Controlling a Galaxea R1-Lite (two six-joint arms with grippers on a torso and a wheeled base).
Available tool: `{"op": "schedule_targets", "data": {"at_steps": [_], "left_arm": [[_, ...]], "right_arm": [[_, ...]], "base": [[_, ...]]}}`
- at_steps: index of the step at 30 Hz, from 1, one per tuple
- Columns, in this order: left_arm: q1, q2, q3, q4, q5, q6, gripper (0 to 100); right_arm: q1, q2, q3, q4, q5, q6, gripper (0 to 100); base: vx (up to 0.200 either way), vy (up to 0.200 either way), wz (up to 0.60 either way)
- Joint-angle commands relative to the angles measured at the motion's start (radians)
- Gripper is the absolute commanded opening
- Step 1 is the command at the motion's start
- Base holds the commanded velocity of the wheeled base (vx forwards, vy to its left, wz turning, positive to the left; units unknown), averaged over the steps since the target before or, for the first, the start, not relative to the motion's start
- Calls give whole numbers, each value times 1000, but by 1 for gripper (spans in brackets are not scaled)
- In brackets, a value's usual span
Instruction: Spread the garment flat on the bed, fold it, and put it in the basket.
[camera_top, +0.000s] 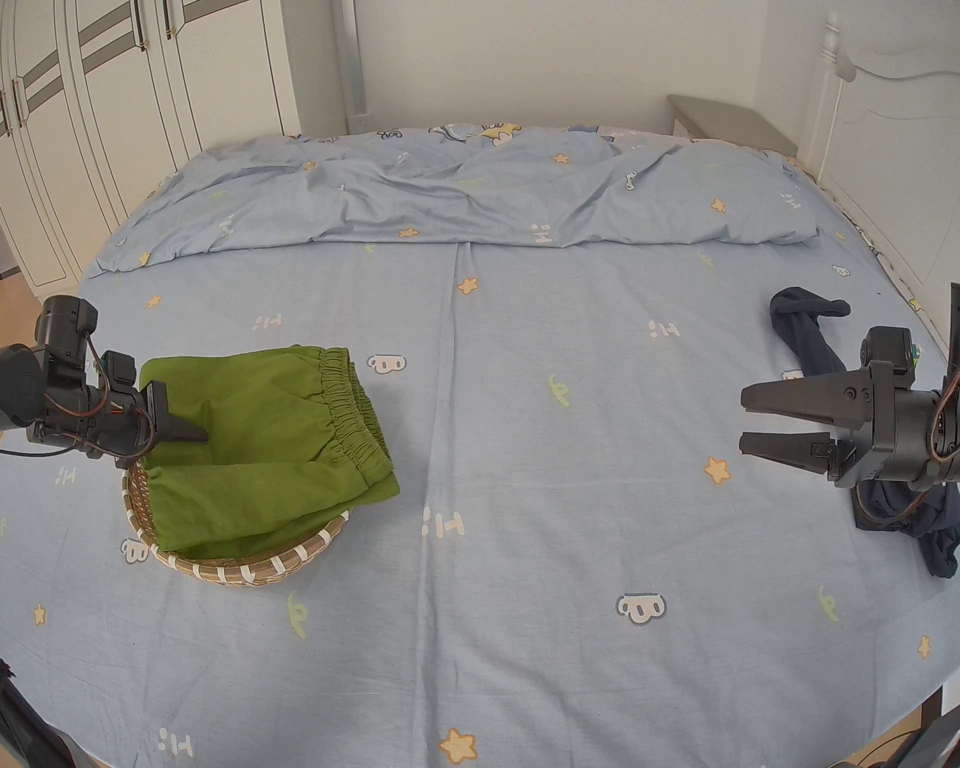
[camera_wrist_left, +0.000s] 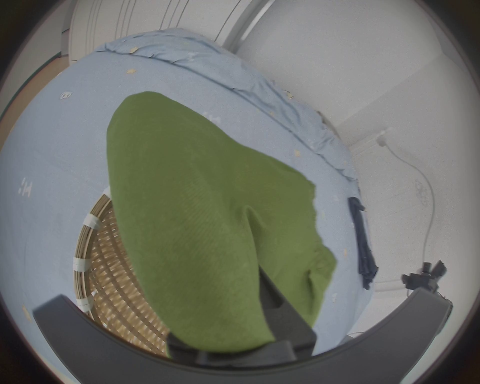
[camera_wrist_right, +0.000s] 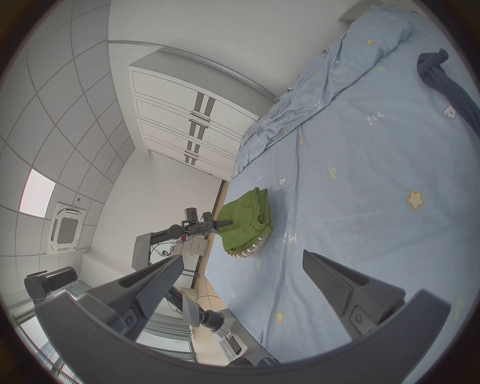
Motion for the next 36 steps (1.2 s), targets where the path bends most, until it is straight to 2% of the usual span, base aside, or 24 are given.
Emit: {"op": "schedule_targets", "data": {"at_steps": [1, 5, 11, 12, 16, 19, 26, 29, 30, 31, 34, 36], "left_arm": [[-4, 131, -11, -27, 90, -2, 0], [-9, 197, -30, -30, 179, -2, 0], [-12, 188, -20, -16, 193, -2, 0], [-13, 180, -22, -13, 195, -2, 100], [-16, 82, -19, -1, 205, -7, 100], [-18, -11, -19, 36, 252, -4, 100], [-41, -269, -10, 99, 462, 10, 100], [-81, -372, 0, 88, 549, 13, 100], [-81, -372, 0, 88, 549, 13, 100], [-113, -461, 13, 91, 580, 4, 100], [-191, -591, 107, 87, 586, -16, 100], [-251, -708, 210, 87, 592, -19, 100]], "right_arm": [[8, -2, 2, 0, 0, 0, 100], [6, -2, 2, 0, -1, 0, 100], [6, -1, 2, 0, -1, 0, 100], [5, -1, 2, -2, -1, 0, 100], [6, -1, 2, -2, -1, 0, 100], [6, -1, 2, -2, -1, 0, 100], [8, -2, 6, -2, -1, -1, 100], [8, -22, 24, -6, -3, -29, 100], [8, -22, 24, -6, -3, -29, 100], [-2, -85, 58, -6, -6, -100, 100], [-15, -189, 130, -8, -6, -258, 100], [-66, -243, 194, 0, -4, -357, 100]], "base": [[0, 0, 0], [0, 0, 0], [0, 0, 0], [0, 0, 0], [0, 0, 0], [0, 0, 0], [0, 0, 0], [0, 0, 0], [0, 0, 0], [0, 0, 0], [0, 0, 0], [0, 0, 0]]}}
